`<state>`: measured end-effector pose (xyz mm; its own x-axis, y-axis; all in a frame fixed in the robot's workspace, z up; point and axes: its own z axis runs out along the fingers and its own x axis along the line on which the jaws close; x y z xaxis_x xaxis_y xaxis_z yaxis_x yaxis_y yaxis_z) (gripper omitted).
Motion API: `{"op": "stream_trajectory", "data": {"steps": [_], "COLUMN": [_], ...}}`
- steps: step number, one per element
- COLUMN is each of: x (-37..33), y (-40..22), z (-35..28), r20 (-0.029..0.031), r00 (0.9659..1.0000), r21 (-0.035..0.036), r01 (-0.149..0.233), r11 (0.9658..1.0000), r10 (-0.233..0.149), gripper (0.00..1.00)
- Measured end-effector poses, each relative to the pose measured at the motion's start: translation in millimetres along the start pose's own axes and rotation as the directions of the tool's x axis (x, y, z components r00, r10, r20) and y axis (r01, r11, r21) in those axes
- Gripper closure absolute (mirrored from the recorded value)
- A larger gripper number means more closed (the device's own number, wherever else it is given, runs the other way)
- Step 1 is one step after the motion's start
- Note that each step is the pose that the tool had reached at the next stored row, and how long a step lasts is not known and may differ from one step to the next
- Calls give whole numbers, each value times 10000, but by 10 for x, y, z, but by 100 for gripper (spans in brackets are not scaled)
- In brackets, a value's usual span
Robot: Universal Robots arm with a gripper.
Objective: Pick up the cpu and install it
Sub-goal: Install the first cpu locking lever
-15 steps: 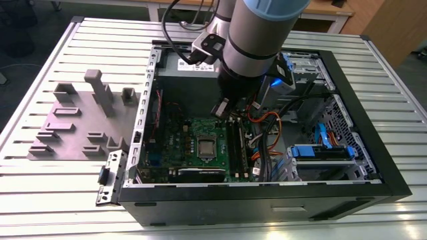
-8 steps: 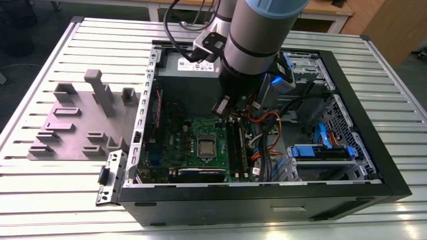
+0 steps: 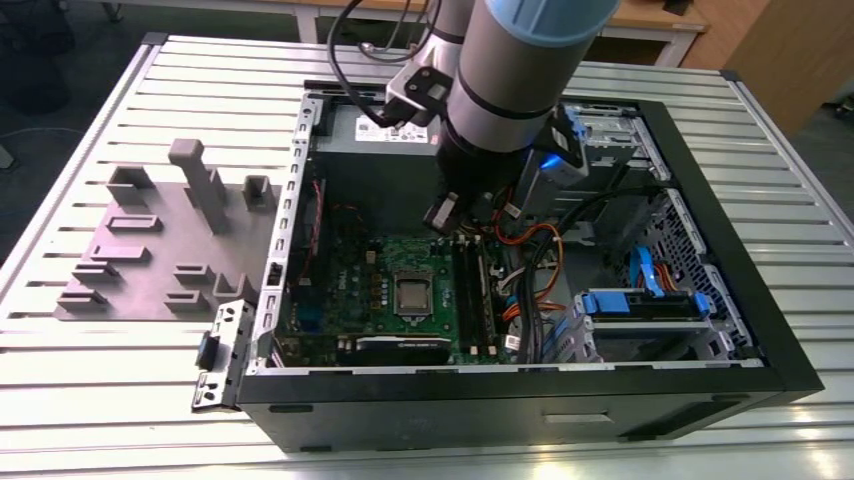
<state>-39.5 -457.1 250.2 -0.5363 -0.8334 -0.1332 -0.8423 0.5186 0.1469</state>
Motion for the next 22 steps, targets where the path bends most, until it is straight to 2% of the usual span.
{"op": "stream_trajectory", "data": {"steps": [2,5,10,15,22], "x": [-2,-5,-30,-15,18], "y": [0,1,26,51,32], "z": [14,38,63,75,71], "r20": [29,26,7,-32,-49], "r00": [10000,10000,9999,9991,9986], "r21": [-18,-24,-42,-77,-95], "r01": [6,30,162,418,534], "r11": [10000,10000,9999,9991,9985], "r10": [-6,-30,-162,-418,-535], "gripper": [89,89,89,89,89]}}
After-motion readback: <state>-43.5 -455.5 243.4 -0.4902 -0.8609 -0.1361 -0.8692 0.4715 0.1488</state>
